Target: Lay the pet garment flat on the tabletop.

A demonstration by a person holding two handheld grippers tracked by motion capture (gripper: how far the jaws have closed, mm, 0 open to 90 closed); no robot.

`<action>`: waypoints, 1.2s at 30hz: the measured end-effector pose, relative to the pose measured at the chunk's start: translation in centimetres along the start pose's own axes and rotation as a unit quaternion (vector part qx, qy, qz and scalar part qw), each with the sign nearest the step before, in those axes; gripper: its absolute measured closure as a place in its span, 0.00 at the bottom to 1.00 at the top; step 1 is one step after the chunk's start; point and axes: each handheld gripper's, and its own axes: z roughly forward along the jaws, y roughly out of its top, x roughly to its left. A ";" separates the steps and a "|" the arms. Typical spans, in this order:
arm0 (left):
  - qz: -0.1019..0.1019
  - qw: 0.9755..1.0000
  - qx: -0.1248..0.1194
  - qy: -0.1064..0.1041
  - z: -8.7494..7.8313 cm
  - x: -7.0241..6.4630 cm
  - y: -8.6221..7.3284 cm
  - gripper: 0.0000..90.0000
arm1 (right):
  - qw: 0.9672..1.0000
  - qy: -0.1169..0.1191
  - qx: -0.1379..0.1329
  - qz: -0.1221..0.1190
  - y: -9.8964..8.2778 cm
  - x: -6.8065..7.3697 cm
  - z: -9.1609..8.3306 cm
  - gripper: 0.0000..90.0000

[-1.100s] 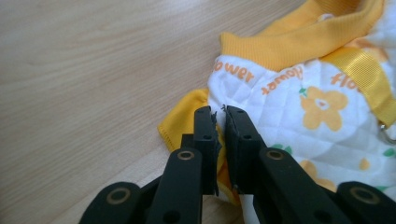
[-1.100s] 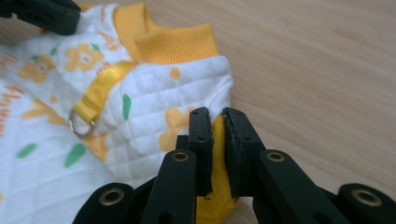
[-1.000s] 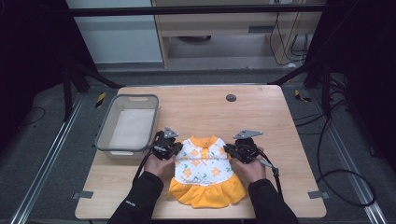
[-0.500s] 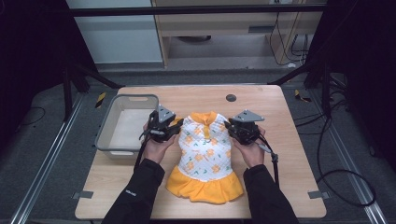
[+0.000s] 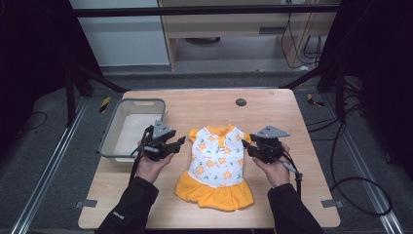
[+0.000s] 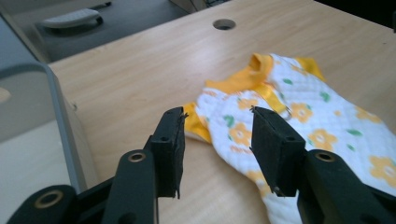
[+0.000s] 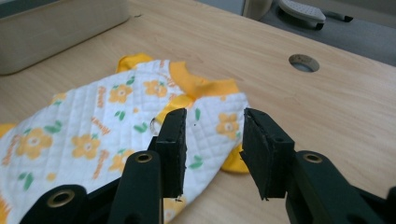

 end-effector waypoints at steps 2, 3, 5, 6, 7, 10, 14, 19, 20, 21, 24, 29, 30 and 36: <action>0.002 1.000 0.008 -0.015 -0.8 -0.3 -1.1 0.61 | 1.000 0.007 0.002 0.000 -0.6 0.4 -0.8 0.65; 0.004 1.000 0.013 -0.022 -1.0 -0.5 -1.6 0.62 | 1.000 0.013 0.004 0.005 -0.9 0.6 -1.2 0.64; 0.008 0.999 0.025 -0.035 -1.5 -0.9 -3.1 0.63 | 1.000 0.025 0.012 0.008 -1.6 1.0 -1.8 0.63; 0.010 0.999 0.030 -0.037 -1.6 -1.0 -3.5 0.64 | 0.999 0.031 0.017 0.006 -2.1 1.3 -2.2 0.62; 0.007 0.999 0.035 -0.041 -1.8 -1.2 -4.1 0.65 | 0.999 0.034 0.019 0.006 -2.4 1.5 -2.4 0.62; 0.005 0.997 0.050 -0.053 -2.1 -1.4 -5.5 0.67 | 0.999 0.047 0.026 0.007 -3.5 2.1 -2.9 0.62; 0.008 0.995 0.075 -0.063 -2.2 -2.0 -7.4 0.68 | 0.997 0.065 0.039 0.012 -5.4 2.9 -3.3 0.61; 0.004 0.991 0.110 -0.079 -1.5 -2.8 -9.1 0.71 | 0.993 0.091 0.077 0.007 -7.6 3.8 -3.0 0.60; 0.002 0.990 0.115 -0.079 -1.3 -2.9 -9.3 0.71 | 0.992 0.093 0.081 0.005 -7.9 4.0 -3.0 0.60; 0.002 0.989 0.122 -0.082 -1.1 -3.0 -9.5 0.72 | 0.992 0.092 0.085 0.003 -8.1 4.1 -3.0 0.61; 0.006 0.987 0.134 -0.088 -0.9 -3.3 -9.8 0.74 | 0.990 0.097 0.100 -0.001 -8.9 4.6 -2.9 0.62; 0.009 0.984 0.154 -0.093 -0.4 -3.8 -10.3 0.81 | 0.987 0.105 0.122 0.002 -9.8 5.1 -2.5 0.67; 0.008 0.983 0.158 -0.094 -0.3 -3.8 -10.4 0.83 | 0.987 0.105 0.125 -0.001 -9.9 5.1 -2.3 0.69; 0.006 0.981 0.167 -0.103 -0.4 -4.1 -10.4 0.93 | 0.986 0.097 0.134 0.002 -9.7 5.0 -2.4 0.90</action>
